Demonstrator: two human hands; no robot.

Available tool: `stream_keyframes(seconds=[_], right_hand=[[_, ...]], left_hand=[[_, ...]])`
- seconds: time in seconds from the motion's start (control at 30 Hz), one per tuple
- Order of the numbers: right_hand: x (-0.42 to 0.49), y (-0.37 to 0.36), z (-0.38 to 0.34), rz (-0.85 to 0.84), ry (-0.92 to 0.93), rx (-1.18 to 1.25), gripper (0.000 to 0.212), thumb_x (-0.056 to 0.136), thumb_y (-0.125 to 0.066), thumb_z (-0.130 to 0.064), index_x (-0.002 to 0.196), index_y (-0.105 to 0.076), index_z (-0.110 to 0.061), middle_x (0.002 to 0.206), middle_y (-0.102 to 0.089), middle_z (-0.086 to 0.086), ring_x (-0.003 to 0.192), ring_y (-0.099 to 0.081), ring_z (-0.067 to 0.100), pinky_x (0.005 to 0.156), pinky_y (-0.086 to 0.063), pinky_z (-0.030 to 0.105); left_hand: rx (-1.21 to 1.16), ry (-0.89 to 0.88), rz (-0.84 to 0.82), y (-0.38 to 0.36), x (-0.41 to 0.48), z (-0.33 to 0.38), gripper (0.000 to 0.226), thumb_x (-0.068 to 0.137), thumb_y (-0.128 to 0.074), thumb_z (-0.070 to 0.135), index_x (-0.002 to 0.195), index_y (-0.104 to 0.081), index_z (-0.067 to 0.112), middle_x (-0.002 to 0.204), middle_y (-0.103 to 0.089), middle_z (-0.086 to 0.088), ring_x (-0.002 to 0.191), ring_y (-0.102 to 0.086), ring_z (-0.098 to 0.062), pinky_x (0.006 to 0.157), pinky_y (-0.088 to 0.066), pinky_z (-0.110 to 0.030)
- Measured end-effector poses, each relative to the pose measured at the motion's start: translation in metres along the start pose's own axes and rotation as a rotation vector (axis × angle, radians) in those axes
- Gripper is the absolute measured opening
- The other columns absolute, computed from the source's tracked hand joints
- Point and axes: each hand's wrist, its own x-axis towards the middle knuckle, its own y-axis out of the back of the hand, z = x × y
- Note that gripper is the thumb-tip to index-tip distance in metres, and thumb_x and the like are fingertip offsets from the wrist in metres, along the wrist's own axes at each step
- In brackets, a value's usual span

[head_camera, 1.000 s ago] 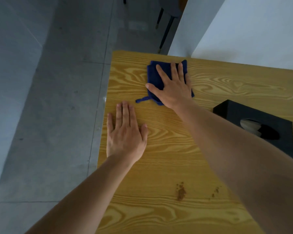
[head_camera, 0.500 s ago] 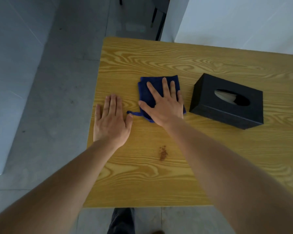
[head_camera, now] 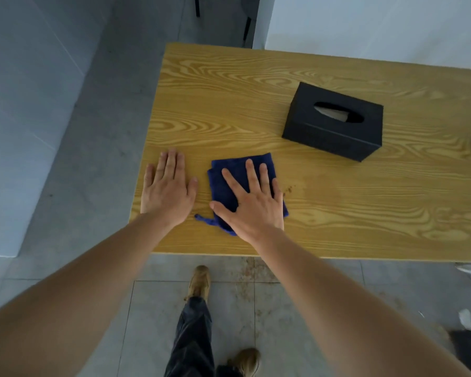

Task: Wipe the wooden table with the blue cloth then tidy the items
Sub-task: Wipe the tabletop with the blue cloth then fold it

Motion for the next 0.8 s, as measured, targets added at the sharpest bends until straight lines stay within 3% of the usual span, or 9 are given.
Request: stream_keyframes(seconds=[0.23, 0.33, 0.47, 0.6, 0.67, 0.7, 0.77, 0.8], right_hand=[[-0.08, -0.003, 0.018, 0.02, 0.099, -0.006, 0.068, 0.102, -0.018, -0.075, 0.163, -0.017, -0.046, 0.175, -0.007, -0.005, 0.161, 0.002, 0.021, 0.129, 0.0, 0.043], [-0.104, -0.005, 0.031, 0.037, 0.15, 0.011, 0.06, 0.108, -0.023, -0.063, 0.163, -0.026, -0.039, 0.173, -0.015, -0.006, 0.161, -0.006, 0.018, 0.129, -0.01, 0.04], [-0.128, -0.003, 0.054, 0.138, 0.217, 0.082, 0.05, 0.109, -0.036, -0.048, 0.156, -0.046, -0.031, 0.167, -0.035, -0.005, 0.157, -0.024, 0.016, 0.122, -0.028, 0.038], [-0.147, 0.009, 0.077, 0.19, 0.222, 0.211, 0.044, 0.107, -0.043, -0.042, 0.144, -0.062, -0.027, 0.157, -0.051, -0.009, 0.151, -0.037, 0.011, 0.11, -0.034, 0.029], [-0.151, 0.022, 0.085, 0.187, 0.141, 0.335, 0.037, 0.107, -0.047, -0.039, 0.132, -0.07, -0.026, 0.14, -0.065, -0.012, 0.139, -0.053, 0.01, 0.102, -0.04, 0.03], [-0.152, 0.03, 0.088, 0.184, 0.072, 0.41, 0.031, 0.107, -0.049, -0.037, 0.122, -0.073, -0.026, 0.123, -0.072, -0.014, 0.124, -0.062, 0.009, 0.095, -0.044, 0.033], [-0.148, 0.048, 0.094, 0.2, -0.074, 0.571, 0.023, 0.106, -0.051, -0.035, 0.099, -0.071, -0.025, 0.084, -0.068, -0.014, 0.083, -0.065, 0.007, 0.075, -0.046, 0.027], [-0.144, 0.059, 0.096, 0.221, -0.134, 0.626, 0.023, 0.105, -0.051, -0.036, 0.095, -0.068, -0.024, 0.075, -0.063, -0.01, 0.073, -0.061, 0.01, 0.068, -0.043, 0.021]], left_hand=[[-0.117, 0.033, 0.027, 0.0, -0.02, 0.028, 0.074, 0.108, -0.017, 0.055, 0.167, -0.003, 0.013, 0.176, 0.003, -0.005, 0.161, 0.01, -0.021, 0.129, 0.005, -0.046], [-0.157, 0.021, 0.044, -0.001, -0.019, 0.051, 0.073, 0.107, -0.016, 0.055, 0.167, -0.003, 0.014, 0.176, 0.003, -0.004, 0.161, 0.01, -0.02, 0.13, 0.005, -0.046], [-0.181, 0.007, 0.043, -0.009, -0.019, 0.081, 0.074, 0.105, -0.012, 0.057, 0.167, -0.002, 0.017, 0.176, 0.003, -0.003, 0.161, 0.008, -0.02, 0.13, 0.004, -0.047], [-0.09, 0.007, 0.045, -0.021, -0.018, 0.087, 0.081, 0.1, -0.003, 0.065, 0.167, 0.001, 0.02, 0.176, 0.007, -0.001, 0.161, 0.011, -0.021, 0.129, 0.006, -0.051], [-0.075, 0.008, 0.045, -0.023, -0.017, 0.085, 0.083, 0.098, -0.001, 0.067, 0.167, 0.002, 0.02, 0.176, 0.008, -0.001, 0.161, 0.012, -0.021, 0.129, 0.006, -0.052], [-0.069, 0.005, 0.048, -0.024, -0.016, 0.086, 0.083, 0.098, -0.001, 0.068, 0.167, 0.002, 0.02, 0.176, 0.008, -0.001, 0.161, 0.012, -0.021, 0.128, 0.006, -0.052], [-0.055, 0.002, 0.055, -0.024, -0.016, 0.086, 0.083, 0.098, -0.001, 0.068, 0.166, 0.004, 0.02, 0.176, 0.009, -0.002, 0.161, 0.012, -0.022, 0.128, 0.007, -0.052], [-0.048, 0.002, 0.054, -0.024, -0.016, 0.086, 0.084, 0.098, -0.001, 0.068, 0.166, 0.005, 0.019, 0.176, 0.009, -0.002, 0.161, 0.012, -0.022, 0.128, 0.007, -0.053]])
